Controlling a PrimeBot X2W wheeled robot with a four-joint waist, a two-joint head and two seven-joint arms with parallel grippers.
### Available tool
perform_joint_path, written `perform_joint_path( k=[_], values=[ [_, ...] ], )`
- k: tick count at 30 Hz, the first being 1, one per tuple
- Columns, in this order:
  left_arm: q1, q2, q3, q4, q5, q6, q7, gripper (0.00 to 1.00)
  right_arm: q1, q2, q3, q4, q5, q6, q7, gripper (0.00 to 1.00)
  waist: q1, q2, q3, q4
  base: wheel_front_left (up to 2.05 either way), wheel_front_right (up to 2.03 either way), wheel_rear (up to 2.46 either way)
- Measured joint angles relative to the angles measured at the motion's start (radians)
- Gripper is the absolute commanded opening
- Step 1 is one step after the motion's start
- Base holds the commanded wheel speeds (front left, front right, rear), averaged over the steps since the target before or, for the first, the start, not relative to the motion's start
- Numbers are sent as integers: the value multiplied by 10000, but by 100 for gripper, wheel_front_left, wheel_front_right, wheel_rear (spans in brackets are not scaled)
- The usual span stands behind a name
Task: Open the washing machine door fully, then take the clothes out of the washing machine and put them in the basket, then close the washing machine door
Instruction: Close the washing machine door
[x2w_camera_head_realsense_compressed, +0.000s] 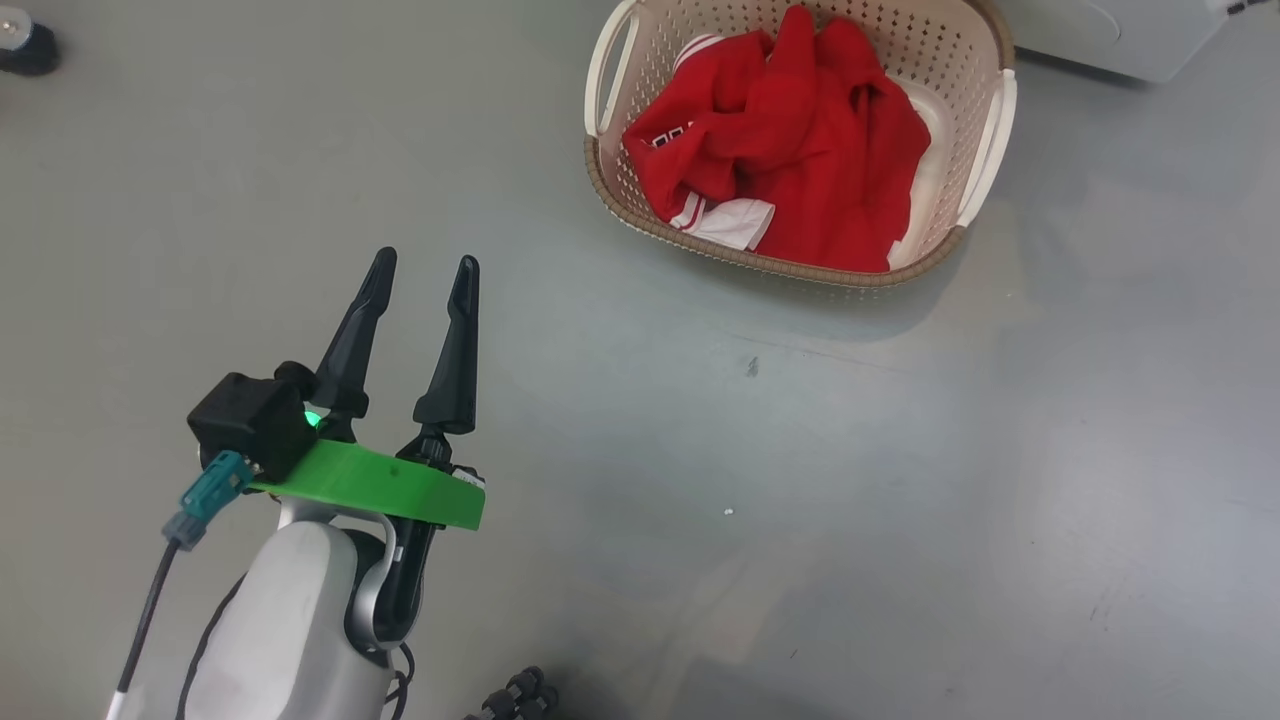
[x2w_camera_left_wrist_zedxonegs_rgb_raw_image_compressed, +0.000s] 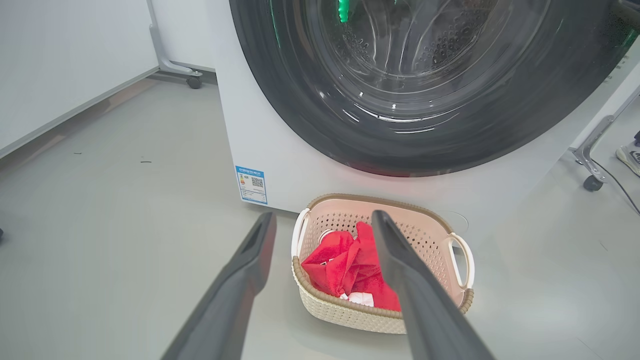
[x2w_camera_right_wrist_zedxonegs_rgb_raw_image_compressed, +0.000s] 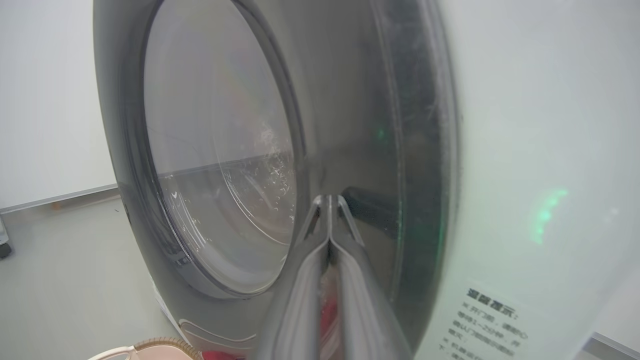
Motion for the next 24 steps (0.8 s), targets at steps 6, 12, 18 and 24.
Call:
perform_joint_path(
  k=[6, 12, 18, 24],
  values=[
    [-1, 0, 219, 324, 399, 0, 0, 100, 1290, 84, 113, 456, 117, -84, -236, 0, 0, 0, -614, -231, 0, 0, 0],
    [28, 6, 347, 554, 596, 0, 0, 100, 2364, 430, 171, 531, 387, -73, -253, 0, 0, 0, -1317, -557, 0, 0, 0],
    [212, 98, 552, 631, 731, 0, 0, 100, 3629, 792, 94, 522, 625, -86, -328, 0, 0, 0, -2066, -1020, 0, 0, 0],
    [687, 334, 719, 725, 832, 0, 0, 100, 4705, 1312, -153, -128, 842, -219, -328, 0, 0, 0, -2846, -1582, 0, 0, 0]
  ],
)
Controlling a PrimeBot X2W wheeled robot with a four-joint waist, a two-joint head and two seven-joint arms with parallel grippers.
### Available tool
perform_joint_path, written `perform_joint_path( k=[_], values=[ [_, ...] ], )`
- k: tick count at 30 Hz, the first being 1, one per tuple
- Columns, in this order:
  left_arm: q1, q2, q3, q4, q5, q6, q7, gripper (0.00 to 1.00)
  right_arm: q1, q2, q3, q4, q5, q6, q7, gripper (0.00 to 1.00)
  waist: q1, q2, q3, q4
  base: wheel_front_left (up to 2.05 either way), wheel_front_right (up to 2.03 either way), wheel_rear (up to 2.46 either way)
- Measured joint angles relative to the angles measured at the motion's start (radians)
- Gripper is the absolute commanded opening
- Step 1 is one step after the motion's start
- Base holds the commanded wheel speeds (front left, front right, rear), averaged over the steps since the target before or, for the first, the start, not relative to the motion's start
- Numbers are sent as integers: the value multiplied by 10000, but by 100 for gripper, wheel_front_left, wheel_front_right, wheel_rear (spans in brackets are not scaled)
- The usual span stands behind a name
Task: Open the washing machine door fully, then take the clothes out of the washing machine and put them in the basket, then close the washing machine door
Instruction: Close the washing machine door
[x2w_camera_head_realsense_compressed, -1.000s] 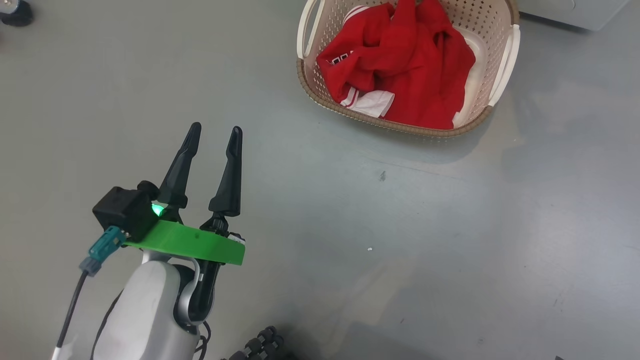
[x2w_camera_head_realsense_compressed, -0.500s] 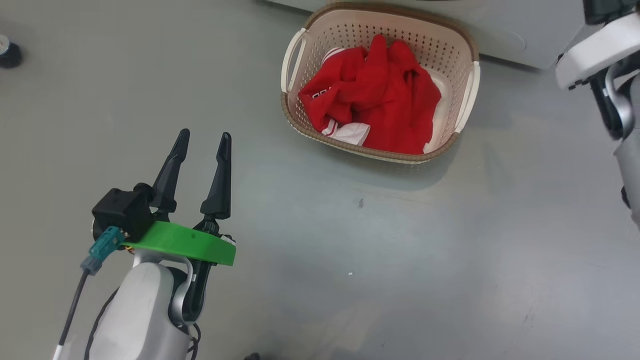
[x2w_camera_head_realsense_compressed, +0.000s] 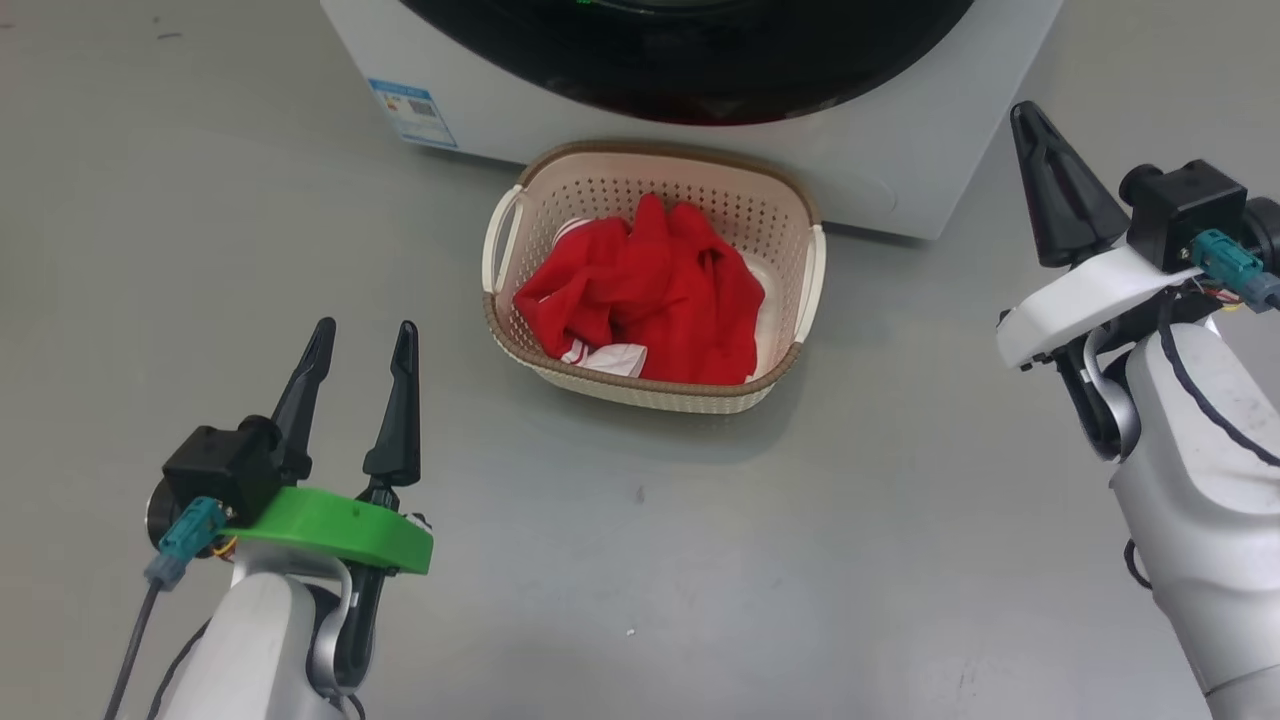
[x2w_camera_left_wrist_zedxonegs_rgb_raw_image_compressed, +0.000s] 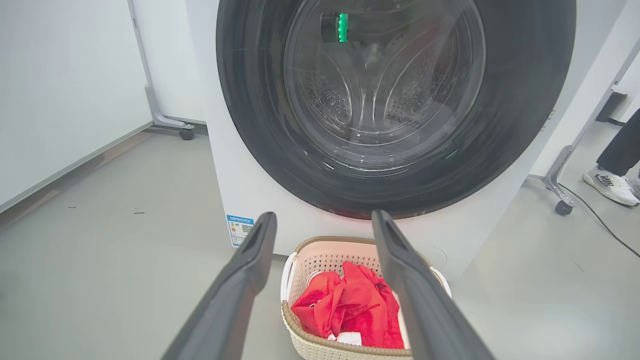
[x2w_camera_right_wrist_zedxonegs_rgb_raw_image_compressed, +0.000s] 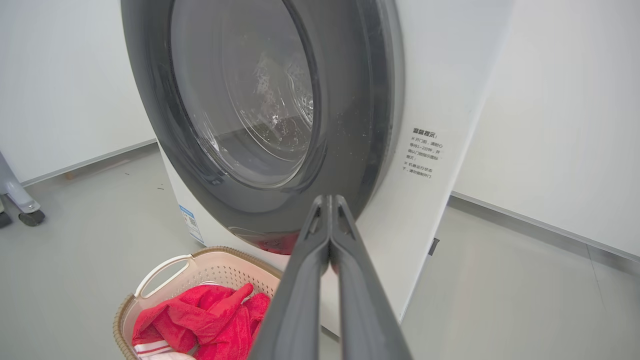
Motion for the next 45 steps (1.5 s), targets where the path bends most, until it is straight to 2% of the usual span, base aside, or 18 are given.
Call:
perform_joint_path(
  k=[12, 19, 27, 28, 29, 30, 42, 45],
  values=[
    [918, 211, 347, 286, 167, 0, 0, 100, 1803, 387, -420, -943, 288, -222, 0, 0, 0, 0, -1288, -1200, 0, 0, 0],
    [1216, 194, 545, 282, 234, 0, 0, 100, 2904, 637, -930, -1616, 458, -537, 0, 0, 0, 0, -1905, -1907, 0, 0, 0],
    [1507, 169, 635, 280, 236, 0, 0, 100, 4147, 926, -1300, -2253, 564, -750, 2, 0, 0, 0, -2446, -2515, 0, 0, 0],
    [1544, 167, 648, 274, 236, 0, 0, 100, 4266, 941, -1348, -2341, 564, -815, 2, 14, -1, 0, -2505, -2578, 0, 0, 0],
    [1603, 165, 662, 272, 236, 0, 0, 100, 4384, 936, -1400, -2452, 552, -842, 2, 75, -1, 0, -2559, -2640, 0, 0, 0],
    [1668, 163, 667, 278, 236, 0, 0, 100, 4490, 936, -1471, -2545, 548, -899, 2, 100, 0, 0, -2609, -2704, 0, 0, 0],
    [1897, 92, 405, 286, 337, 0, 0, 100, 5528, 1009, -1877, -3455, 437, -1012, 2, 100, 0, 0, -2772, -3031, 0, 0, 0],
    [1903, 17, 702, 199, 370, 0, 0, 100, 5711, 1022, -1962, -3641, 351, -1012, 2, 100, 0, 0, -2743, -3029, 0, 0, 0]
  ],
)
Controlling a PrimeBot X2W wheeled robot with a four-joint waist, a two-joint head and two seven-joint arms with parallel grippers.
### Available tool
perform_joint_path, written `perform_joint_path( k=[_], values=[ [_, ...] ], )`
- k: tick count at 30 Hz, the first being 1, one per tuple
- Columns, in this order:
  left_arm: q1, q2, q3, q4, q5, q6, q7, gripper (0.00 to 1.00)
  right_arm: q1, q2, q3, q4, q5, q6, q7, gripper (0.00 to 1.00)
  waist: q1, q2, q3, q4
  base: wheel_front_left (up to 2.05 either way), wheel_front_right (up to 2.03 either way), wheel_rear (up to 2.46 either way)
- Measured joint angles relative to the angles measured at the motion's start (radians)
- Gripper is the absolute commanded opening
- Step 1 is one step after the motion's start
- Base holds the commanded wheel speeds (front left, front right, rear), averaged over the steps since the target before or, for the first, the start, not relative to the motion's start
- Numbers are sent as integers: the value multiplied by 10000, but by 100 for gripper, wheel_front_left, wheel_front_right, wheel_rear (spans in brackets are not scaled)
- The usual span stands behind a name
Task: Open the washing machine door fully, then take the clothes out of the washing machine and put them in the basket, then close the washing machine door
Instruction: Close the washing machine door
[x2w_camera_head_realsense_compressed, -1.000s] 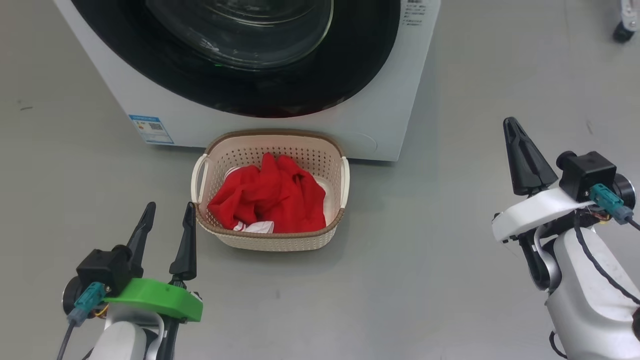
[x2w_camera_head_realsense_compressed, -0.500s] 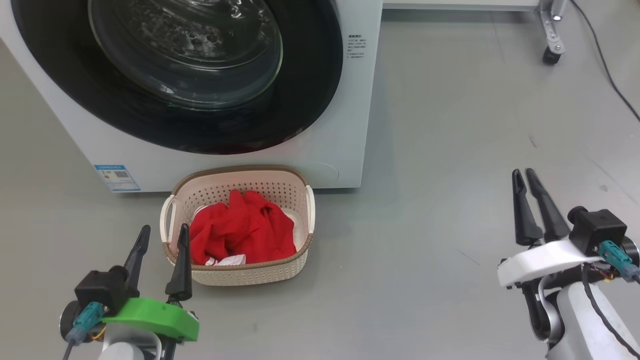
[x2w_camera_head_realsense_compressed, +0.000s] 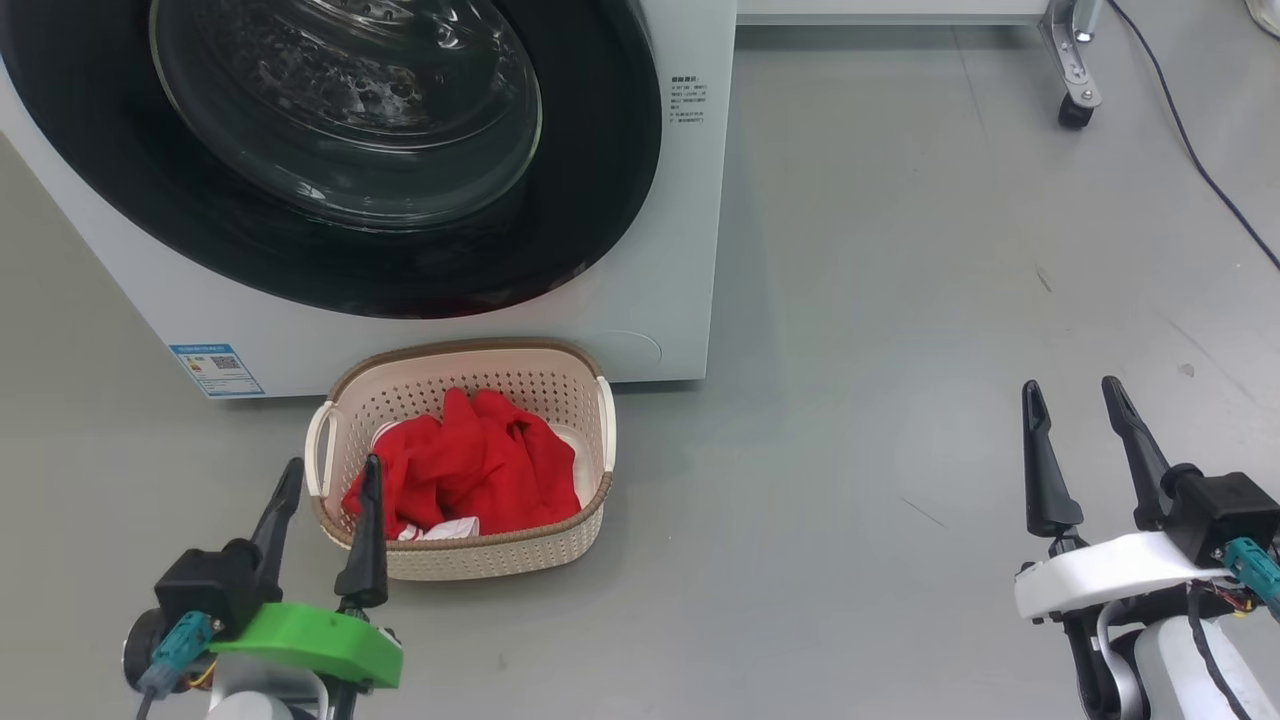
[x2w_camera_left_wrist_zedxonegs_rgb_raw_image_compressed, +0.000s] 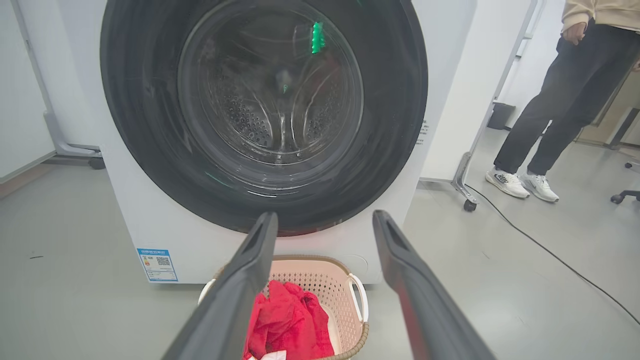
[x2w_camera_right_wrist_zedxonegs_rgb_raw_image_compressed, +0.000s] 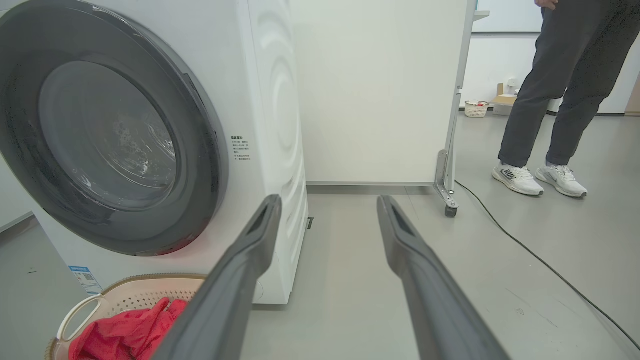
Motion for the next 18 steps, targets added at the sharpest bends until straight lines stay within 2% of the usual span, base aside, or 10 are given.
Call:
perform_joint_path(
  k=[18],
  values=[
    [3, -23, -98, 27, 219, 0, 0, 100, 514, 217, -134, -525, -198, 12, 0, 100, 0, 0, 42, 76, 0, 0, 0]
  ],
)
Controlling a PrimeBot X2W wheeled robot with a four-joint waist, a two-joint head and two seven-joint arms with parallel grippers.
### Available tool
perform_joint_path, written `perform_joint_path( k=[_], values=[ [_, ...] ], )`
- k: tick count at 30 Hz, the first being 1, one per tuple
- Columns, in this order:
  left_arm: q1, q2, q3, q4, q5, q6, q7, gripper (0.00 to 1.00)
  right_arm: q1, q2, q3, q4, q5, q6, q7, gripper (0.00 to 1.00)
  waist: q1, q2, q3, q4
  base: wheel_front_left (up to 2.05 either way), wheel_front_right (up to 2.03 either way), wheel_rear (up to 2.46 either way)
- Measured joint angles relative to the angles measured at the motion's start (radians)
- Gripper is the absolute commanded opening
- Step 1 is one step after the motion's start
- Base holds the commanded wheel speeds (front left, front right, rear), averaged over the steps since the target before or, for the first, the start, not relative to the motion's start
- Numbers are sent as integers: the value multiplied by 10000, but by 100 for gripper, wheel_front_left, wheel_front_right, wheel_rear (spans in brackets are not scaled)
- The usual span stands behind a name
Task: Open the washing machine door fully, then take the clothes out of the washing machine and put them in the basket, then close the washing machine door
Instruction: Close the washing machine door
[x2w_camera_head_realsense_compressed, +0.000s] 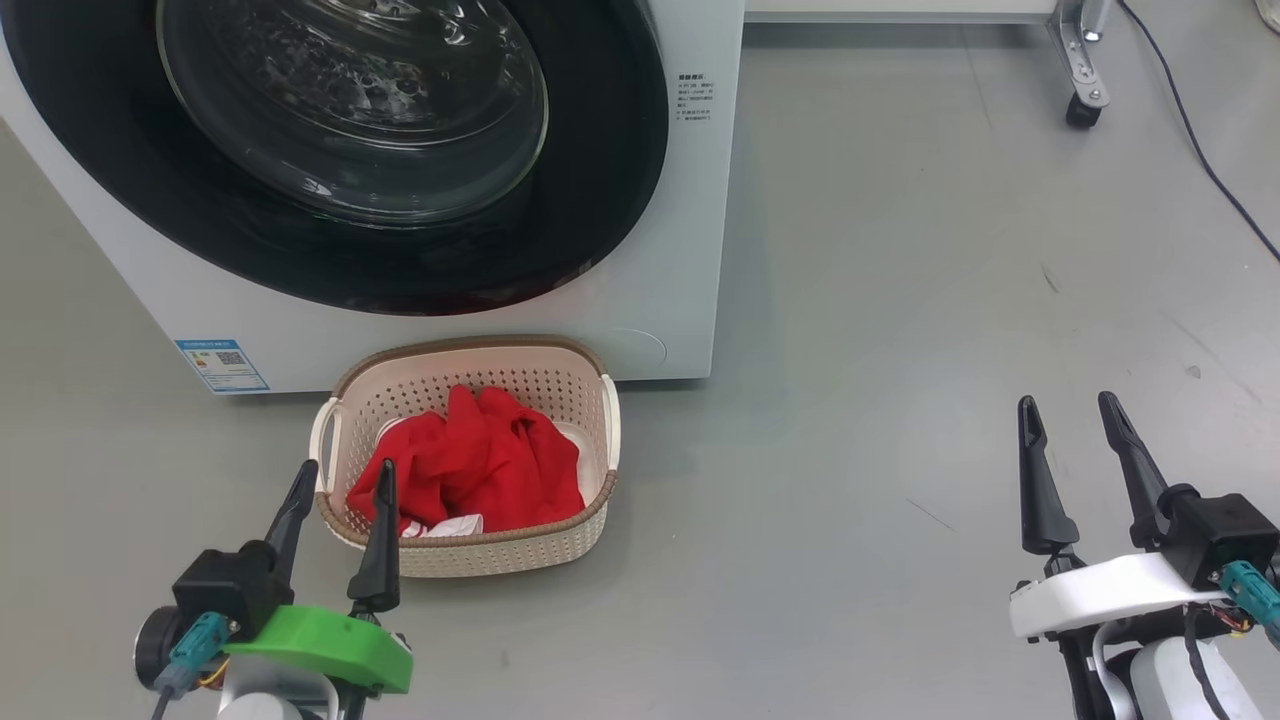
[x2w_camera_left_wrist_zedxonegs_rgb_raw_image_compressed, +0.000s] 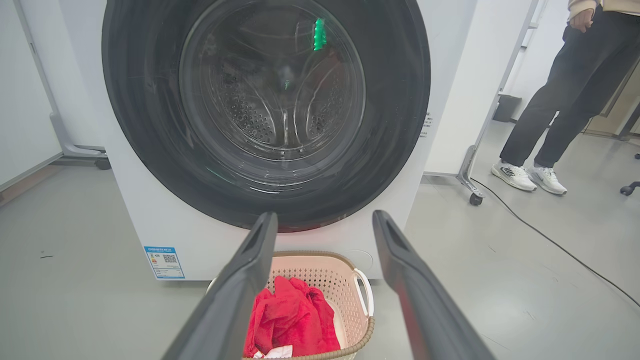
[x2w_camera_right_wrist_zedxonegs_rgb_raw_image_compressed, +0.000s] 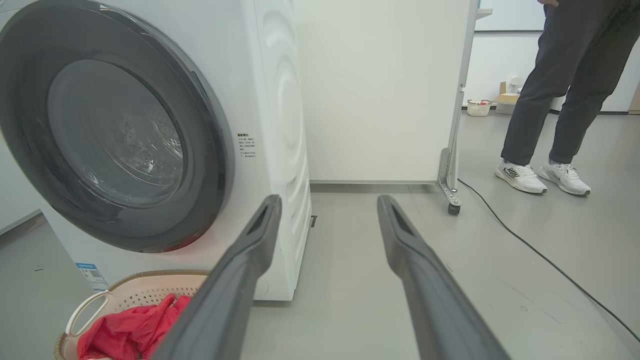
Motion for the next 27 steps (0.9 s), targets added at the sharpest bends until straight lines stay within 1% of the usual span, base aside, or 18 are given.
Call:
perform_joint_path(
  k=[8, 13, 16, 27],
  values=[
    [4, -2, -33, 58, 84, 0, 0, 100, 146, 36, -46, -151, -59, 15, 0, 100, 0, 0, 18, 25, 0, 0, 0],
    [108, -12, -67, 245, -8, 0, 2, 100, 152, 67, -84, -163, -132, 36, 0, 100, 0, 0, 31, 29, 0, 0, 0],
    [108, -13, -134, 278, -54, 0, 0, 100, 156, 82, -86, -165, -134, 104, 0, 100, 0, 0, 33, 29, 0, 0, 0],
    [107, -8, -257, 280, -194, 0, 2, 100, 207, 144, -130, -192, -228, 140, 0, 100, 0, 0, 48, 34, 0, 0, 0]
  ],
)
